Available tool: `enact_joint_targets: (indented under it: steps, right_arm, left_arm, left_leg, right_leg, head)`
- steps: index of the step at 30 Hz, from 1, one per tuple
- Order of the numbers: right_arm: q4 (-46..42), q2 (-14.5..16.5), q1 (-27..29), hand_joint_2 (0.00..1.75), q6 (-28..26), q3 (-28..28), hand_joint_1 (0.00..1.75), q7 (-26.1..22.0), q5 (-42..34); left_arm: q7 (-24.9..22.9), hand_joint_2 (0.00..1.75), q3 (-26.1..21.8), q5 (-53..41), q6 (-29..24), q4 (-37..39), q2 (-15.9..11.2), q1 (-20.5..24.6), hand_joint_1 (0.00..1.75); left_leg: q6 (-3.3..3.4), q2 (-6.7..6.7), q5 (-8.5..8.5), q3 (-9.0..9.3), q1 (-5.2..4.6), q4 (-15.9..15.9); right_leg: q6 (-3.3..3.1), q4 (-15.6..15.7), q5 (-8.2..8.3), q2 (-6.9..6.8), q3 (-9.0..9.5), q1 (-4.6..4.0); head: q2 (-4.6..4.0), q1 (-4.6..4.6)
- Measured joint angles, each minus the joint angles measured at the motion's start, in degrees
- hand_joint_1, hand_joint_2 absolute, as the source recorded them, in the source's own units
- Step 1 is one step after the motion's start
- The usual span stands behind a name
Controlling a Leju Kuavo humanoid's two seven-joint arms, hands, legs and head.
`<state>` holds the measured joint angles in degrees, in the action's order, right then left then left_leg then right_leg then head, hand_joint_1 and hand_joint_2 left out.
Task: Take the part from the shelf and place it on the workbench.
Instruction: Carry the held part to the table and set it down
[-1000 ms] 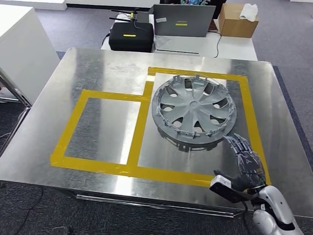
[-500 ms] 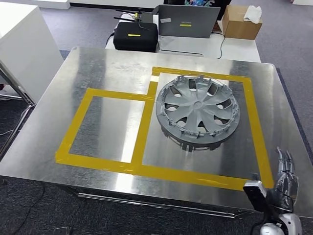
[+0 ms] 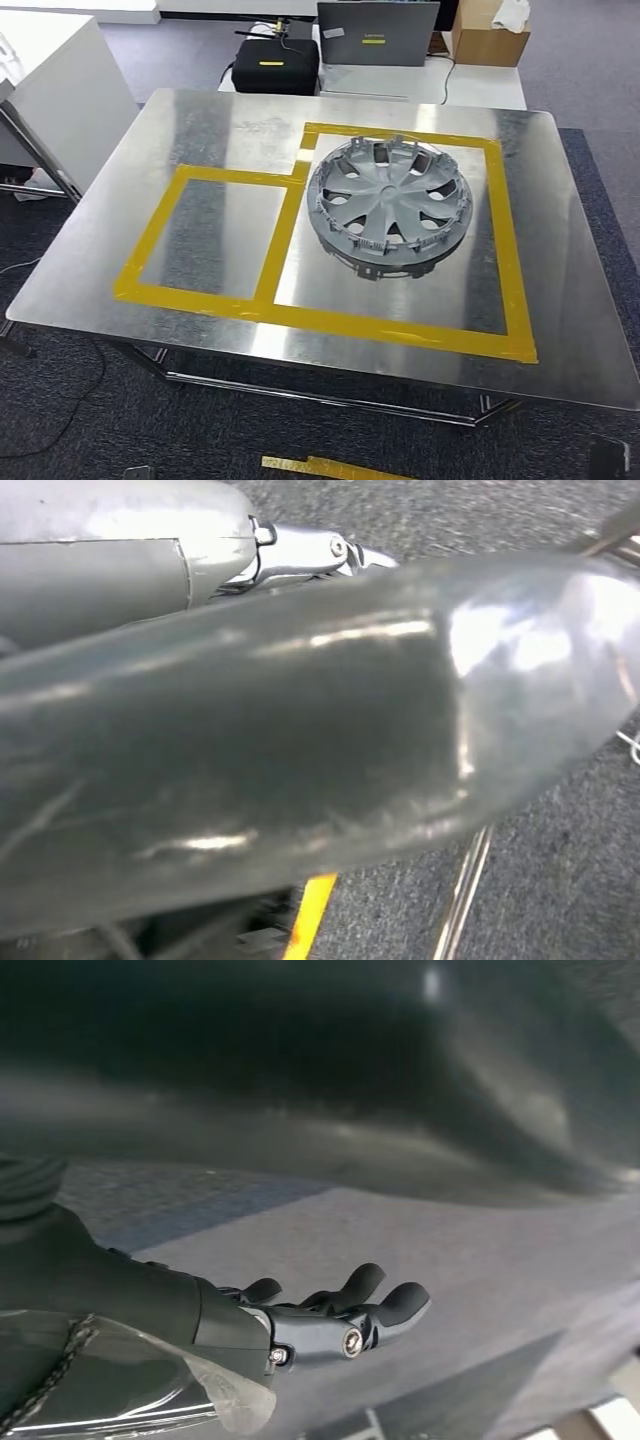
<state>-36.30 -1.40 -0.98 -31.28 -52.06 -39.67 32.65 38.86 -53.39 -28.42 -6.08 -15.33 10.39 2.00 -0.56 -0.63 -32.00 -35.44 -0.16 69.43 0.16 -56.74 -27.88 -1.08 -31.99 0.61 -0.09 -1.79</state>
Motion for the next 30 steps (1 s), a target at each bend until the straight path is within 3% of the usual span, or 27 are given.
enact_joint_targets:
  steps: [2,4,6,7,9,11,12,13,14,15,17,19,21,22,23,26,27,28,29,30]
  right_arm:
    - [2.2,0.04,-0.44,0.0,-0.03,-1.62,0.0,0.01,-0.09]
    - [4.38,0.08,-0.94,0.0,-0.1,-3.17,0.0,0.66,-0.17]
    - [6.95,0.03,-1.27,0.0,-0.12,-4.85,0.0,2.14,-0.06]
    - [8.26,-0.01,-1.28,0.0,-0.13,-5.56,0.0,3.07,0.17]
    - [10.55,-0.11,-1.18,0.0,-0.15,-6.59,0.0,4.74,0.8]
    - [12.15,-0.12,-1.19,0.0,-0.16,-7.13,0.0,5.66,1.3]
    - [12.87,-0.12,-1.23,0.0,-0.1,-7.32,0.0,6.36,1.62]
    - [13.61,-0.12,-1.26,0.0,0.1,-7.47,0.0,7.41,2.07]
    - [14.34,-0.12,-1.28,0.0,0.51,-7.58,0.0,8.85,2.66]
    - [15.09,-0.11,-1.32,0.0,1.25,-7.65,0.0,10.7,3.42]
    - [16.58,0.14,-1.64,0.0,3.29,-7.67,0.0,14.71,4.88]
    - [18.04,0.89,-2.0,0.0,5.49,-7.66,0.0,18.31,6.03]
    - [19.37,2.19,-1.93,0.0,7.56,-7.64,0.0,20.98,6.91]
    - [19.97,2.92,-1.83,0.0,8.47,-7.61,0.0,22.01,7.31]
    - [20.51,3.69,-1.76,0.0,9.31,-7.53,0.0,22.85,7.78]
    - [21.62,5.75,-1.75,0.0,11.46,-6.8,0.0,24.21,9.47]
    - [21.87,6.28,-1.75,0.0,11.97,-6.5,0.0,24.35,9.92]
    - [22.07,6.67,-1.77,0.0,12.27,-6.25,0.0,24.4,10.22]
    - [22.24,7.02,-1.81,0.0,12.51,-6.06,0.0,24.39,10.41]
    - [22.36,7.26,-1.85,0.0,12.79,-5.94,0.0,24.28,10.51]
  left_arm:
    - [-0.14,0.0,-0.06,-0.14,-0.14,0.01,-0.03,0.16,0.0]
    - [-0.28,0.0,-0.24,-0.39,-0.37,0.02,-0.05,0.35,0.0]
    - [-0.4,0.0,-0.5,-0.66,-0.6,0.03,0.03,0.34,0.0]
    - [-0.43,0.0,-0.62,-0.78,-0.69,0.04,0.08,0.34,0.0]
    - [-0.44,0.0,-0.81,-1.0,-0.87,0.05,0.19,0.38,0.0]
    - [-0.48,0.0,-0.91,-1.05,-0.96,0.05,0.31,0.41,0.0]
    - [-0.52,0.0,-0.94,-1.1,-0.96,0.05,0.37,0.39,0.0]
    - [-0.57,0.0,-0.97,-1.2,-0.96,0.06,0.43,0.38,0.0]
    - [-0.66,0.0,-0.99,-1.34,-0.96,0.07,0.46,0.38,0.0]
    - [-0.85,0.0,-1.02,-1.57,-0.97,0.08,0.48,0.39,0.0]
    - [-1.61,0.0,-1.06,-2.26,-1.27,0.09,0.46,0.43,0.0]
    - [-2.86,0.0,-1.08,-3.05,-2.09,0.13,0.43,0.5,0.0]
    - [-4.26,0.0,-1.12,-3.66,-3.11,0.2,0.44,0.45,0.0]
    - [-4.88,0.0,-1.16,-3.87,-3.54,0.27,0.45,0.38,0.0]
    - [-5.4,0.0,-1.2,-4.04,-3.84,0.36,0.48,0.26,0.0]
    - [-6.23,0.0,-1.33,-4.26,-3.98,0.57,0.67,0.1,0.0]
    - [-6.32,0.0,-1.37,-4.34,-3.91,0.58,0.75,0.14,0.0]
    - [-6.38,0.0,-1.38,-4.44,-3.84,0.59,0.81,0.2,0.0]
    - [-6.4,0.0,-1.38,-4.53,-3.76,0.6,0.86,0.24,0.0]
    - [-6.4,0.0,-1.38,-4.56,-3.65,0.6,0.9,0.26,0.0]
  left_leg:
    - [1.18,0.08,1.39,5.96,-0.37,-8.79]
    - [1.93,0.16,1.59,8.38,-0.71,-13.04]
    - [2.35,0.23,2.34,8.09,-0.74,-13.59]
    - [2.68,0.31,2.91,7.8,-0.65,-13.93]
    - [3.33,0.47,4.31,6.76,-0.39,-14.54]
    - [3.58,0.58,5.53,5.12,-0.42,-14.48]
    - [3.53,0.62,6.18,4.21,-0.42,-14.41]
    - [3.42,0.66,6.82,3.28,-0.38,-14.32]
    - [3.24,0.68,7.44,2.35,-0.3,-14.17]
    - [2.97,0.67,8.0,1.39,-0.18,-13.91]
    - [2.28,0.6,8.86,-0.31,-0.05,-12.86]
    - [1.48,0.54,9.6,-1.38,-0.11,-11.78]
    - [0.73,0.52,10.43,-1.84,0.01,-11.51]
    - [0.37,0.52,10.24,-2.0,0.18,-11.39]
    - [0.04,0.5,8.84,-2.31,0.33,-10.57]
    - [-0.69,0.51,-0.05,-3.83,0.51,-2.15]
    - [-0.75,0.51,-2.0,-4.08,0.5,1.33]
    - [-0.69,0.51,-2.52,-3.85,0.49,3.72]
    - [-0.46,0.49,-1.78,-2.93,0.44,4.5]
    - [-0.03,0.38,-0.26,-1.13,0.35,3.3]
  right_leg:
    - [0.17,-0.1,0.64,-0.03,-0.69,-0.25]
    - [0.62,-0.14,1.33,-0.08,-1.07,-0.28]
    - [1.26,-0.08,1.93,-0.09,-1.25,-0.16]
    - [1.56,-0.38,1.46,0.04,-1.5,-0.08]
    - [2.05,-3.59,-2.23,0.48,-3.04,0.02]
    - [2.47,-10.46,-7.58,0.78,-5.25,0.1]
    - [2.71,-13.64,-8.97,0.81,-5.78,0.16]
    - [2.93,-15.42,-8.98,0.82,-5.59,0.24]
    - [3.15,-15.38,-7.85,0.82,-4.5,0.37]
    - [3.38,-13.25,-6.04,0.82,-2.33,0.55]
    - [3.76,-5.2,-4.28,0.93,3.92,0.95]
    - [3.24,0.87,-5.35,1.1,7.82,0.97]
    - [2.03,1.76,-5.8,1.05,7.74,0.67]
    - [1.48,1.59,-5.42,0.88,7.31,0.62]
    - [0.92,1.5,-4.91,0.73,6.77,0.59]
    - [-0.08,1.42,-3.05,0.44,4.66,0.39]
    - [-0.19,1.35,-2.45,0.37,3.88,0.26]
    - [-0.24,1.23,-1.85,0.3,3.16,0.1]
    - [-0.26,1.05,-1.25,0.4,2.36,-0.09]
    - [-0.27,0.83,-0.64,0.59,1.54,-0.29]
  head:
    - [0.0,0.03]
    - [0.0,0.04]
    - [0.0,0.03]
    - [0.0,0.05]
    - [0.0,0.23]
    - [0.0,0.36]
    - [0.0,0.36]
    - [0.0,0.34]
    - [0.0,0.36]
    - [0.0,0.37]
    - [0.0,0.43]
    - [0.0,0.47]
    - [0.0,0.5]
    - [0.0,0.51]
    - [0.0,0.49]
    - [0.0,0.36]
    - [0.0,0.33]
    - [0.0,0.34]
    - [0.0,0.35]
    - [0.0,0.35]
